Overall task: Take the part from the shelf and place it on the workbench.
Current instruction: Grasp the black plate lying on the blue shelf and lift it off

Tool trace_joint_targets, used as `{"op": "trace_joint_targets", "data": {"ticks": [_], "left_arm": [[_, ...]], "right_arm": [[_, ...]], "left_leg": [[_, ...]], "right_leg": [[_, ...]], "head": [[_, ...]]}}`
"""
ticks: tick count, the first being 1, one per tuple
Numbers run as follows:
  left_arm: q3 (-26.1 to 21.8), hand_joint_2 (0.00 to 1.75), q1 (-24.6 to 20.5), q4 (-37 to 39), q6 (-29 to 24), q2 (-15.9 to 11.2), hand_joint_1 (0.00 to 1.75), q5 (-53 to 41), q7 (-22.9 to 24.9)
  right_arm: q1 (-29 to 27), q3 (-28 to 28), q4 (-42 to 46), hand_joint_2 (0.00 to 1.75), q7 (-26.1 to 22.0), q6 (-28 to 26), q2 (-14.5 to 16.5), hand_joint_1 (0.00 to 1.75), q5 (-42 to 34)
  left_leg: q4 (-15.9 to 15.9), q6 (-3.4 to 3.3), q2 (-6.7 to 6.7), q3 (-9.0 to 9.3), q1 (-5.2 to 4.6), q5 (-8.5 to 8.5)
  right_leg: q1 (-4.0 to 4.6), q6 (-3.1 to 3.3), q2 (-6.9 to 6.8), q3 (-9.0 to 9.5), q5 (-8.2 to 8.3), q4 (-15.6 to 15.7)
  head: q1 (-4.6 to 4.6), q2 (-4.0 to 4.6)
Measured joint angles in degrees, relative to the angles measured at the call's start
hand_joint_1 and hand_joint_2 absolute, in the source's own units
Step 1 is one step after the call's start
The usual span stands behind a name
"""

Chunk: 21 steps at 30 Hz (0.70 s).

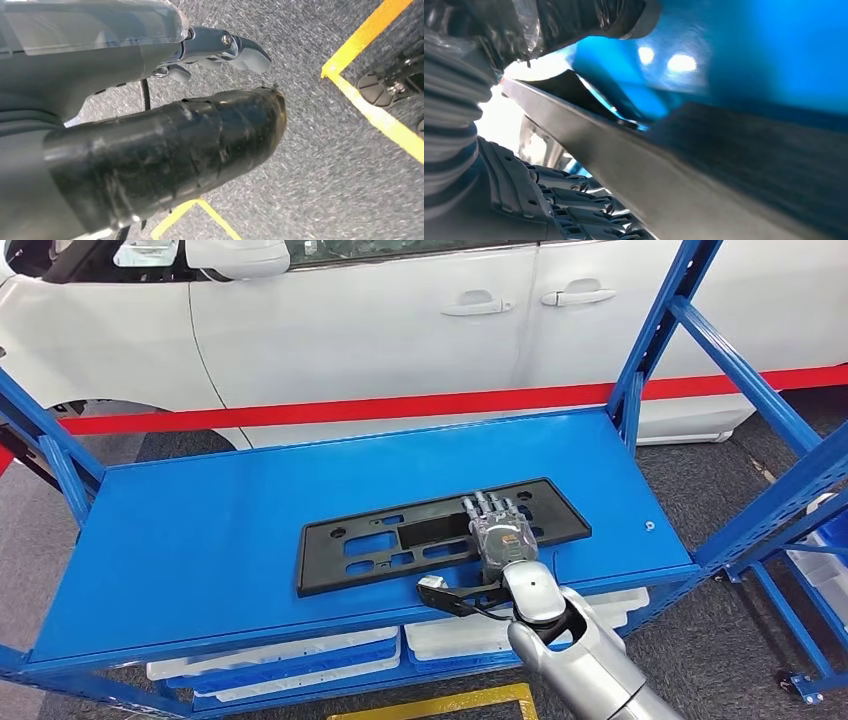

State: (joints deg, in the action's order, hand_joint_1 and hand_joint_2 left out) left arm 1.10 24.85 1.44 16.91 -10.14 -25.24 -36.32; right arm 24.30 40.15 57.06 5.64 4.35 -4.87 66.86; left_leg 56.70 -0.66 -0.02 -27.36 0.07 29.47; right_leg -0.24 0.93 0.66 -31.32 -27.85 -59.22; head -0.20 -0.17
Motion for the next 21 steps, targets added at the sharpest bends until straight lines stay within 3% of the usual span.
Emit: {"op": "trace_joint_targets", "data": {"ticks": [21], "left_arm": [[-0.9,0.00,0.0,0.0,-0.1,0.5,0.00,0.0,0.1]], "right_arm": [[0.9,-0.1,-1.5,1.75,-0.2,0.3,1.5,0.00,0.0]], "left_leg": [[0.0,-0.06,-0.01,-0.26,0.00,0.09]], "right_leg": [[0.00,-0.02,0.00,-0.18,-0.09,0.1]], "head": [[0.00,0.00]]}}
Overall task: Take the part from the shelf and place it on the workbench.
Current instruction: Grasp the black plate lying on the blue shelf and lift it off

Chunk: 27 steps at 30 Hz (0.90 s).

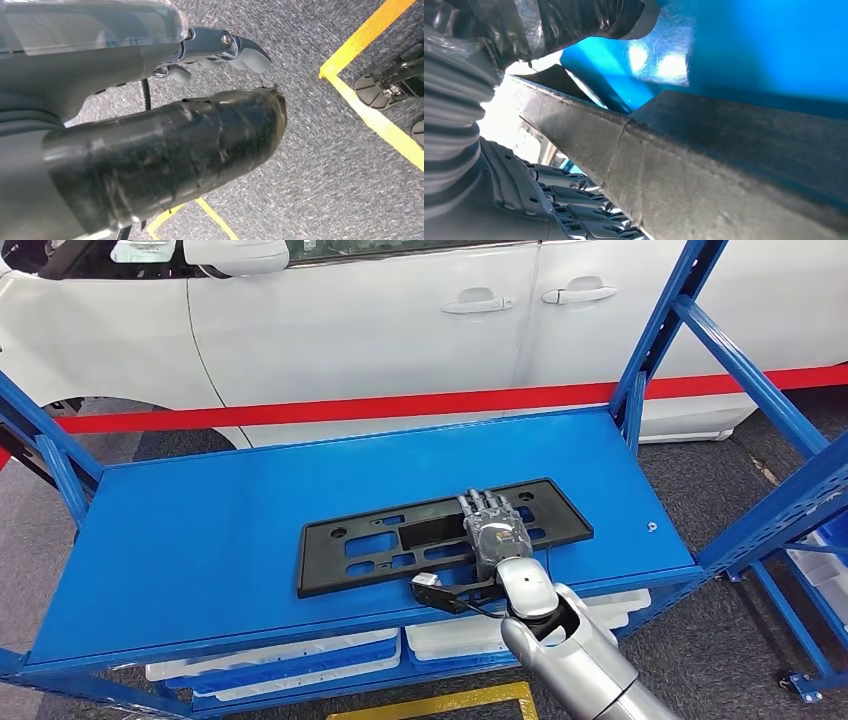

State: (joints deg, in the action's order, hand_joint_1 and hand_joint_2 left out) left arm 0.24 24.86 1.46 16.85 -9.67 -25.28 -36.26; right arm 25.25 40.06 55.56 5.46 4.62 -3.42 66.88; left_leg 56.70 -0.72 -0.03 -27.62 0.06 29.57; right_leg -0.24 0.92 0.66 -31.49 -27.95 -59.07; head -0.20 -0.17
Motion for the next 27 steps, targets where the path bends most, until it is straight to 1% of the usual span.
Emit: {"op": "trace_joint_targets", "data": {"ticks": [4,8,9,18,22,27], "left_arm": [[-0.3,0.00,0.0,0.0,0.0,0.0,0.00,-0.1,0.0],[-0.5,0.00,0.0,0.0,0.0,0.1,0.00,-0.4,0.0],[-0.6,0.00,0.0,0.0,0.0,0.1,0.00,-0.5,0.0],[-1.5,0.00,0.0,0.0,-0.2,0.5,0.00,-0.6,0.5],[-1.7,1.75,0.0,0.0,-0.4,0.6,0.00,-0.6,0.7],[-1.7,1.75,-0.1,0.0,-0.8,0.8,0.00,-0.6,0.8]], "right_arm": [[0.0,0.0,0.5,1.75,-0.2,1.1,0.0,0.00,-0.1],[-0.1,0.0,1.3,1.75,-0.2,2.6,0.0,1.72,-0.5],[-0.2,0.0,1.5,1.75,-0.2,2.9,0.0,1.75,-0.7],[-1.4,0.0,3.4,1.75,-0.3,3.0,-0.1,1.75,-1.7],[-1.8,0.0,4.7,1.75,0.0,3.4,-0.2,1.75,-2.0],[-2.8,0.0,7.1,1.75,0.4,3.8,-0.7,1.75,-2.5]], "left_leg": [[0.0,0.00,0.00,-0.01,0.00,0.00],[0.0,0.00,0.00,-0.07,0.00,0.00],[0.0,0.00,0.00,-0.10,0.00,0.00],[0.0,0.00,-0.01,-0.35,0.00,0.00],[0.0,0.00,-0.01,-0.40,0.00,0.01],[0.0,0.00,-0.04,-0.44,-0.01,0.01]], "right_leg": [[0.00,0.00,0.00,-0.01,0.00,0.0],[0.01,0.00,0.00,-0.08,0.00,0.0],[0.01,0.00,0.00,-0.11,0.00,0.0],[0.00,0.00,0.00,-0.37,0.00,0.0],[0.00,0.00,0.01,-0.41,0.00,0.0],[-0.01,-0.03,-0.07,-0.42,-0.03,0.0]], "head": [[0.00,0.00],[0.00,0.00],[0.00,0.00],[0.00,0.00],[0.00,0.00],[0.00,0.00]]}}
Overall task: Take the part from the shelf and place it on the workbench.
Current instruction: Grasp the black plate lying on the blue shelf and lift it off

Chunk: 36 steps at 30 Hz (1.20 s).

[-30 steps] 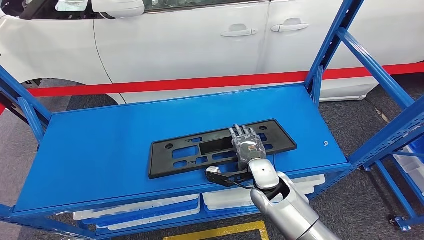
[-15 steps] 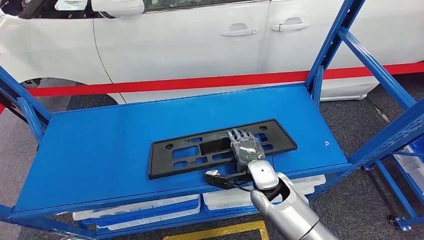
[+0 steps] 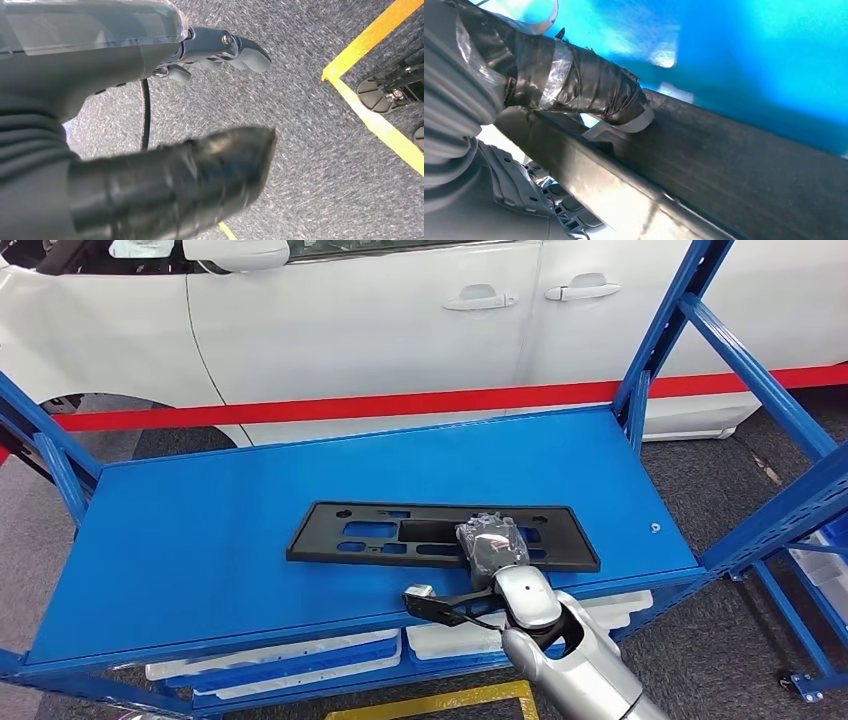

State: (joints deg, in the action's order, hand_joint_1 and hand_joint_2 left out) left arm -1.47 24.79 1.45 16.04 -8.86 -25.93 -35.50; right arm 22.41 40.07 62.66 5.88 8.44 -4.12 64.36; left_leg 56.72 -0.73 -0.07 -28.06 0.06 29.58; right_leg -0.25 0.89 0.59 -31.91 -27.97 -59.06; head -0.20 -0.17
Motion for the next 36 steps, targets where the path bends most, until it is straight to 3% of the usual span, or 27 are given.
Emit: {"op": "trace_joint_targets", "data": {"ticks": [18,26,28,30,32,34,35,36], "left_arm": [[-0.1,1.75,0.0,0.0,0.0,0.1,0.00,-1.1,-0.7],[-1.1,1.75,0.7,0.0,-0.1,-0.1,0.00,-1.7,-1.7],[-1.3,1.75,0.8,0.0,-0.2,-0.2,0.00,-1.7,-1.7],[-1.4,1.75,0.8,0.0,-0.3,-0.3,0.00,-1.7,-1.7],[-1.6,1.75,0.9,0.0,-0.3,-0.3,0.00,-1.7,-1.7],[-1.8,1.75,0.9,0.0,-0.4,-0.3,0.00,-1.7,-1.7],[-1.8,1.75,0.9,0.0,-0.4,-0.2,0.00,-1.7,-1.7],[-1.9,1.75,0.8,0.0,-0.4,-0.1,0.00,-1.7,-1.7]], "right_arm": [[-2.6,0.0,4.0,1.75,-1.3,-3.1,-1.4,1.75,-1.7],[-3.6,0.0,16.0,1.75,-0.8,-6.9,-4.0,1.75,-5.3],[-3.6,0.0,20.3,1.75,0.1,-6.3,-4.7,1.75,-7.1],[-3.6,0.0,24.4,1.75,0.7,-5.9,-5.6,1.75,-8.6],[-3.5,0.0,27.5,1.75,0.8,-5.7,-6.7,1.75,-9.3],[-3.6,0.0,29.2,1.75,0.9,-5.5,-7.5,1.75,-9.5],[-3.8,0.0,29.8,1.75,0.9,-5.4,-7.8,1.75,-9.6],[-3.9,0.0,30.2,1.75,0.9,-5.4,-8.1,1.75,-9.7]], "left_leg": [[0.0,0.00,-0.06,-0.11,-0.01,0.00],[0.1,-0.01,-0.06,-0.26,-0.02,0.02],[0.0,-0.55,-0.08,-0.22,-0.18,-0.20],[-1.7,-1.59,0.02,0.56,0.10,-1.41],[-3.6,-2.30,0.26,1.32,0.53,-2.62],[-3.7,-2.45,0.38,1.21,0.58,-2.84],[-3.5,-2.34,0.36,1.05,0.69,-2.76],[-3.1,-2.11,0.33,0.88,0.86,-2.60]], "right_leg": [[-0.01,0.00,-0.01,-0.11,0.00,0.0],[-0.08,-0.02,0.00,-0.27,0.02,0.0],[-0.31,-0.49,0.00,-0.19,0.38,0.5],[-0.37,-1.05,-0.08,-0.06,0.33,0.7],[-0.35,-1.31,-0.17,-1.39,-1.95,-2.2],[-0.72,-1.77,-0.21,-4.69,-5.36,-9.1],[-1.03,-2.11,-0.23,-6.14,-6.22,-12.1],[-1.38,-2.51,-0.28,-6.75,-6.00,-13.3]], "head": [[0.00,0.00],[0.00,0.00],[-0.02,0.00],[0.01,0.00],[0.08,0.00],[0.10,0.00],[0.10,0.00],[0.09,0.00]]}}
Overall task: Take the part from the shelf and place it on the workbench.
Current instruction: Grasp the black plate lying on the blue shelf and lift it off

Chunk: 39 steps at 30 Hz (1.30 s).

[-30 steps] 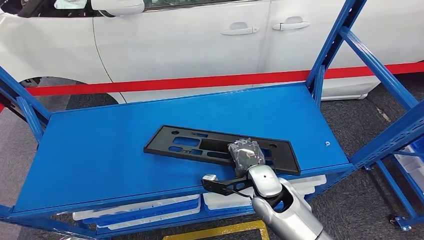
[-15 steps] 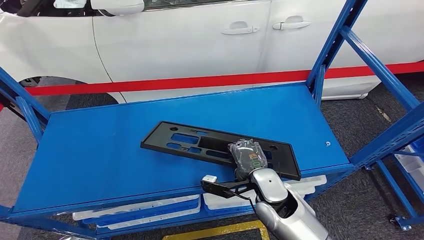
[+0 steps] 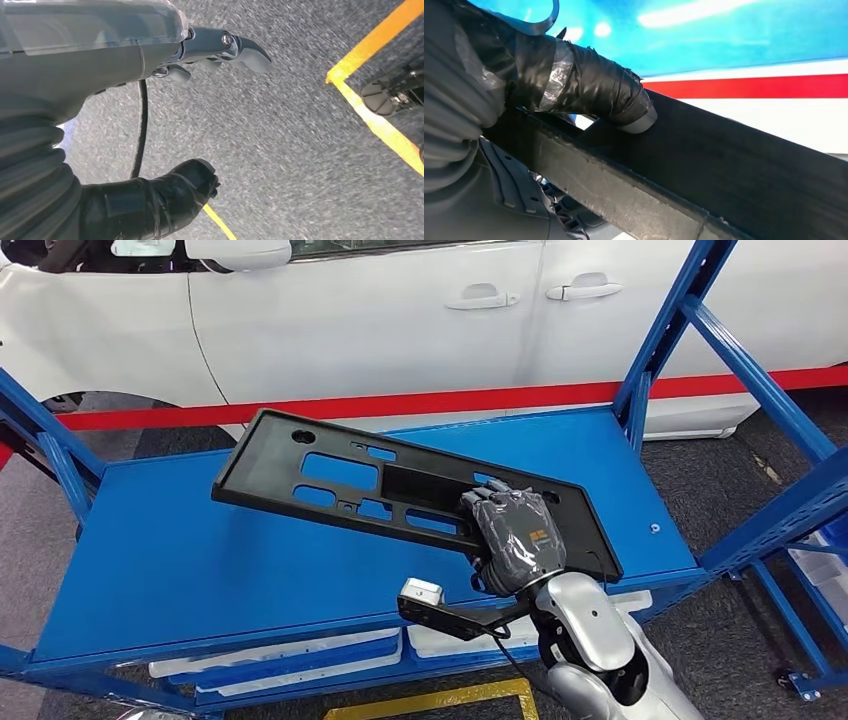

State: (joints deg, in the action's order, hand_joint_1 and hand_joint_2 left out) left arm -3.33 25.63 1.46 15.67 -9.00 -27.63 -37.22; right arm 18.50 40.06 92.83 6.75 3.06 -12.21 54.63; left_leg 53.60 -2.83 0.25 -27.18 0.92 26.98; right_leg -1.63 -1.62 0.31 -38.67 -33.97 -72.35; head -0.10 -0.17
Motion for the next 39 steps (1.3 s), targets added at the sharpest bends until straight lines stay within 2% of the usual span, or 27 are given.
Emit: {"op": "trace_joint_targets", "data": {"ticks": [1,3,4,6,9,11,13,14,15,16,17,19,21,24,25,26,27,28,29,30,31,32,33,35,36,37,39], "left_arm": [[0.0,1.75,0.0,0.0,0.0,0.1,0.00,0.0,0.0],[-0.1,1.75,0.0,0.0,0.0,0.1,0.00,0.0,0.0],[-0.1,1.75,0.0,0.0,0.0,0.1,0.00,0.0,0.0],[-0.1,1.75,-0.1,0.0,0.0,0.0,0.00,0.0,0.0],[-0.1,1.75,0.0,0.0,0.0,0.0,0.00,-0.1,0.0],[-0.1,1.75,0.0,0.0,0.2,0.0,0.00,-0.3,-0.1],[-0.1,1.75,-0.1,0.0,0.4,0.0,0.00,-0.6,-0.3],[-0.1,1.75,-0.1,0.0,0.5,-0.1,0.00,-0.7,-0.4],[-0.1,1.75,-0.2,0.0,0.6,-0.2,0.00,-0.7,-0.6],[-0.1,1.75,-0.2,0.0,0.8,-0.3,0.00,-0.8,-0.7],[-0.1,1.75,-0.2,0.0,1.0,-0.4,0.00,-1.0,-0.8],[-0.1,1.75,-0.3,0.0,1.3,-0.9,0.00,-1.2,-1.0],[-0.1,1.75,-0.4,0.0,1.5,-1.3,0.00,-1.4,-1.2],[-0.1,1.75,-0.4,0.1,1.7,-1.7,0.00,-1.7,-1.3],[-0.1,1.75,-0.4,0.1,1.8,-1.8,0.00,-1.7,-1.3],[-0.1,1.75,-0.5,0.1,1.9,-1.8,0.00,-1.7,-1.4],[-0.1,1.75,-0.6,0.1,1.9,-1.8,0.00,-1.8,-1.4],[-0.1,1.75,-0.6,0.1,2.0,-1.8,0.00,-1.8,-1.4],[-0.1,1.75,-0.7,0.1,2.0,-1.8,0.00,-1.8,-1.4],[-0.1,1.75,-0.8,0.1,2.0,-1.8,0.00,-1.8,-1.4],[-0.1,1.75,-0.9,0.1,2.0,-1.8,0.00,-1.9,-1.4],[-0.1,1.75,-0.9,0.1,2.1,-1.8,0.00,-2.0,-1.4],[-0.1,1.75,-1.0,0.1,2.1,-1.8,0.00,-2.1,-1.4],[-0.1,1.75,-1.0,0.1,2.1,-1.7,0.00,-2.3,-1.4],[-0.1,1.75,-1.1,0.1,2.1,-1.7,0.00,-2.3,-1.4],[-0.1,1.75,-1.1,0.1,2.1,-1.6,0.00,-2.4,-1.4],[-0.1,1.75,-1.1,0.1,2.1,-1.5,0.00,-2.4,-1.4]], "right_arm": [[-0.1,0.0,0.3,1.75,0.0,0.0,-0.2,1.75,-0.1],[-0.1,0.0,0.7,1.75,0.0,0.0,-0.6,1.75,-0.2],[-0.1,0.0,0.9,1.75,0.0,0.0,-0.8,1.75,-0.2],[-0.2,0.0,1.3,1.75,0.0,-0.1,-0.9,1.75,-0.4],[-0.3,0.0,1.8,1.75,-0.4,-0.2,-1.1,1.75,-1.0],[-0.3,0.0,1.9,1.75,-1.1,-0.2,-1.3,1.75,-1.7],[-0.3,0.0,1.9,1.75,-2.2,-0.2,-1.6,1.75,-2.5],[-0.4,0.0,1.8,1.75,-2.8,-0.1,-1.7,1.75,-2.9],[-0.4,0.0,1.7,1.75,-3.3,-0.1,-1.9,1.75,-3.1],[-0.4,0.0,1.5,1.75,-3.7,-0.1,-2.0,1.75,-3.4],[-0.3,0.0,1.4,1.75,-4.0,0.0,-2.2,1.75,-3.5],[-0.1,0.0,1.2,1.75,-4.3,0.0,-2.4,1.75,-3.6],[0.2,0.0,0.9,1.75,-4.6,0.0,-2.6,1.75,-3.7],[0.5,0.1,0.4,1.75,-5.1,0.1,-2.9,1.75,-3.8],[0.5,0.1,0.3,1.75,-5.2,0.1,-3.1,1.75,-3.9],[0.6,0.1,0.1,1.75,-5.3,0.1,-3.3,1.75,-3.9],[0.6,0.2,0.0,1.75,-5.4,0.1,-3.4,1.75,-4.0],[0.7,0.2,-0.2,1.75,-5.5,0.1,-3.6,1.75,-4.1],[0.7,0.3,-0.4,1.75,-5.6,0.1,-3.7,1.75,-4.2],[0.7,0.4,-0.5,1.75,-5.8,0.1,-3.8,1.75,-4.4],[0.7,0.4,-0.6,1.75,-6.1,0.1,-3.8,1.75,-4.7],[0.7,0.5,-0.6,1.75,-6.6,0.1,-3.9,1.75,-5.1],[0.7,0.6,-0.3,1.75,-7.1,0.1,-3.9,1.75,-5.5],[0.7,0.8,0.7,1.75,-8.0,0.1,-4.0,1.75,-6.2],[0.7,1.0,1.3,1.75,-8.2,0.1,-4.0,1.75,-6.4],[0.7,1.2,1.9,1.75,-8.3,0.1,-4.0,1.75,-6.5],[0.7,1.6,2.7,1.75,-8.3,0.1,-4.0,1.75,-6.7]], "left_leg": [[0.5,0.38,-0.07,-0.19,0.28,0.27],[2.2,1.64,-0.25,-0.86,0.95,1.21],[3.5,2.38,-0.34,-1.45,1.07,1.82],[5.1,3.39,-0.50,-2.59,1.00,2.47],[5.8,3.97,-0.56,-3.34,1.13,2.73],[9.1,4.07,-0.41,-4.78,1.23,5.77],[16.0,4.00,-0.34,-7.26,1.12,10.46],[19.1,3.88,-0.34,-8.20,1.02,12.00],[20.5,3.63,-0.33,-8.32,0.90,12.52],[19.7,3.21,-0.34,-7.36,0.72,11.99],[16.8,2.61,-0.34,-5.29,0.43,10.61],[8.5,1.15,-0.27,-0.16,-0.35,7.80],[4.0,0.38,-0.12,1.97,-1.06,6.31],[2.8,0.35,0.04,1.14,-1.31,4.20],[2.3,0.21,0.13,0.74,-1.17,3.29],[1.9,0.04,0.26,0.17,-1.01,2.37],[1.8,-0.14,0.38,-0.50,-0.91,1.61],[1.8,-0.36,0.42,-1.31,-0.97,0.97],[2.0,-0.39,0.47,-2.14,-1.04,0.38],[2.3,-0.36,0.48,-3.03,-1.10,-0.15],[2.7,-0.30,0.48,-3.97,-1.13,-0.61],[3.2,-0.20,0.47,-4.92,-1.14,-0.98],[3.8,-0.07,0.46,-5.84,-1.14,-1.25],[5.0,0.36,0.41,-7.33,-1.30,-1.67],[5.4,0.64,0.39,-7.73,-1.36,-1.91],[5.6,0.98,0.38,-7.99,-1.41,-2.25],[5.7,1.72,0.32,-8.21,-1.31,-2.73]], "right_leg": [[-0.37,-0.45,-0.06,0.43,1.27,1.0],[-1.00,-1.36,-0.08,3.29,4.45,6.9],[-1.13,-1.36,0.13,4.33,5.36,9.3],[-0.98,-0.50,0.53,4.48,5.33,10.5],[-0.80,1.19,0.40,3.44,5.88,10.0],[-0.75,2.09,0.14,2.80,6.47,10.2],[-0.44,2.70,-0.08,2.04,7.07,10.3],[-0.21,2.86,-0.17,1.63,7.39,10.3],[0.04,2.96,-0.23,1.20,7.73,10.3],[0.30,3.02,-0.26,0.81,8.11,10.3],[0.55,3.06,-0.27,0.44,8.51,10.4],[0.92,2.99,-0.27,-0.04,9.42,10.5],[0.88,2.46,-0.34,-0.22,10.44,11.0],[0.65,1.27,-0.43,-0.29,11.78,11.9],[0.71,1.00,-0.41,-0.54,10.88,11.6],[0.79,0.82,-0.36,-1.01,8.77,10.1],[0.78,0.74,-0.34,-1.62,5.69,7.5],[0.81,0.65,-0.33,-2.20,2.64,4.2],[0.81,0.57,-0.32,-2.55,0.53,0.8],[0.80,0.49,-0.32,-2.40,-0.11,-1.6],[0.80,0.45,-0.33,-1.53,0.53,-2.4],[0.80,0.48,-0.34,0.23,1.90,-1.4],[0.81,0.59,-0.34,2.94,3.24,1.6],[1.05,1.07,-0.35,8.34,3.37,9.1],[1.19,1.34,-0.33,9.84,2.89,11.7],[1.36,1.64,-0.32,10.30,2.44,12.9],[1.27,2.41,-0.42,9.65,3.22,13.4]], "head": [[0.00,0.00],[0.04,0.00],[0.05,0.00],[0.05,0.00],[-0.01,0.00],[-0.02,0.00],[-0.02,0.00],[-0.02,0.00],[-0.01,0.00],[-0.01,0.00],[-0.01,0.00],[0.01,0.00],[-0.03,0.00],[-0.16,0.00],[-0.11,0.00],[-0.08,0.00],[-0.03,0.00],[0.01,0.00],[0.02,0.00],[0.03,0.00],[0.02,0.00],[0.03,0.00],[0.03,0.00],[0.00,0.00],[0.02,0.00],[0.00,0.00],[0.03,0.00]]}}
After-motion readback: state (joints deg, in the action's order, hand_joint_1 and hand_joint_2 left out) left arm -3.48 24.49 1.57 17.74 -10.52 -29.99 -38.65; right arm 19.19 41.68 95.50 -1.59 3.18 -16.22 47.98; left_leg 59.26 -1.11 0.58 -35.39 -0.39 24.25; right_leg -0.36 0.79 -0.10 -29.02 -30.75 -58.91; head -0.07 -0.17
